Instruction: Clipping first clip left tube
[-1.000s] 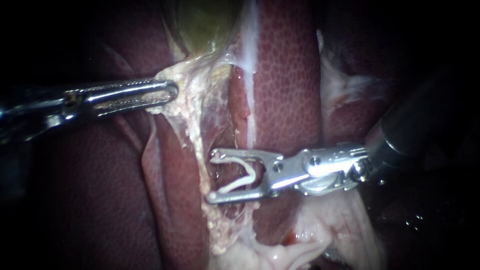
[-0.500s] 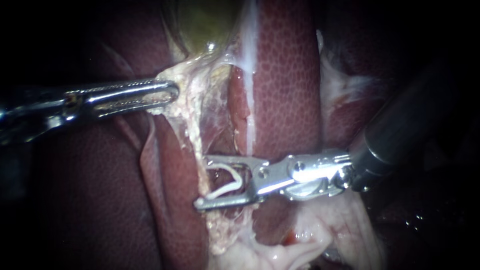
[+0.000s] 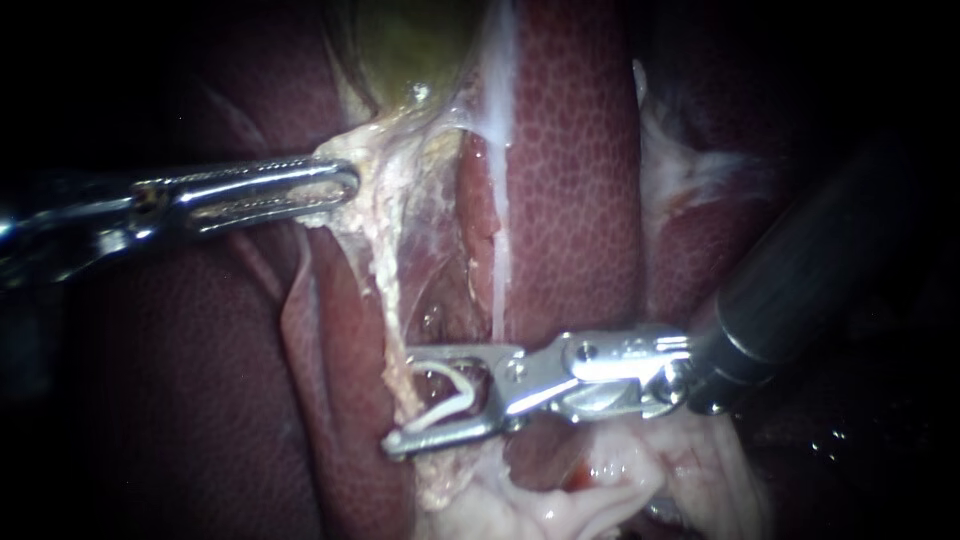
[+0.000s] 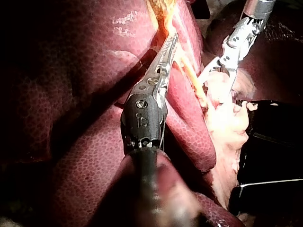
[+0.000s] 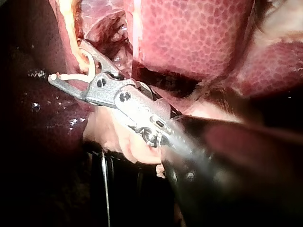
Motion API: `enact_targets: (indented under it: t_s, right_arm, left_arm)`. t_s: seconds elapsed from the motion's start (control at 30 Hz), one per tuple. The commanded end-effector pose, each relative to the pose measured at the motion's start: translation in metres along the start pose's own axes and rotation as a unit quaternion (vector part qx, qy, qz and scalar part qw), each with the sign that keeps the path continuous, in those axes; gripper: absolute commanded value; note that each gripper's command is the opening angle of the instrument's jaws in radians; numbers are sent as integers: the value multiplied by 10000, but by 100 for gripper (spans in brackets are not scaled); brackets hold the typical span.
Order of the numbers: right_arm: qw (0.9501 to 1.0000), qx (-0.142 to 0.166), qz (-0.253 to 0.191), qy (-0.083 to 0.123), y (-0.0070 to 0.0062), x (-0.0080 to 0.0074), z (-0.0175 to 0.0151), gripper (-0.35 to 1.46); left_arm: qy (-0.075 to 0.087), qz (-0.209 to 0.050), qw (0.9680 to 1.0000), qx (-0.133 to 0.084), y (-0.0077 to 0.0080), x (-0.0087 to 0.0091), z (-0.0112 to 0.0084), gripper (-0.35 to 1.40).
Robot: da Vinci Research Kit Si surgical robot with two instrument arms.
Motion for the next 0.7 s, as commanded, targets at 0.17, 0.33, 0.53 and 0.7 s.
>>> enact_targets:
  t_s: [0.17, 0.33, 0.53, 0.7]
  right_arm:
    - [9998, 168, 47, -23, 2, -7, 12, 56]
    - [9998, 203, 68, -35, 7, -11, 24, 56]
    - [9998, 165, 115, -17, 11, -11, 26, 54]
    - [9993, 163, 329, 16, 16, -11, 25, 49]
  left_arm:
    - [0, -4, 10000, -2, 0, 0, 1, -35]
    - [0, -4, 10000, -4, 0, 0, 2, -35]
    - [-1, -3, 10000, -10, -2, 0, 2, -35]
    - [-1, -3, 10000, -15, -3, -1, 2, -35]
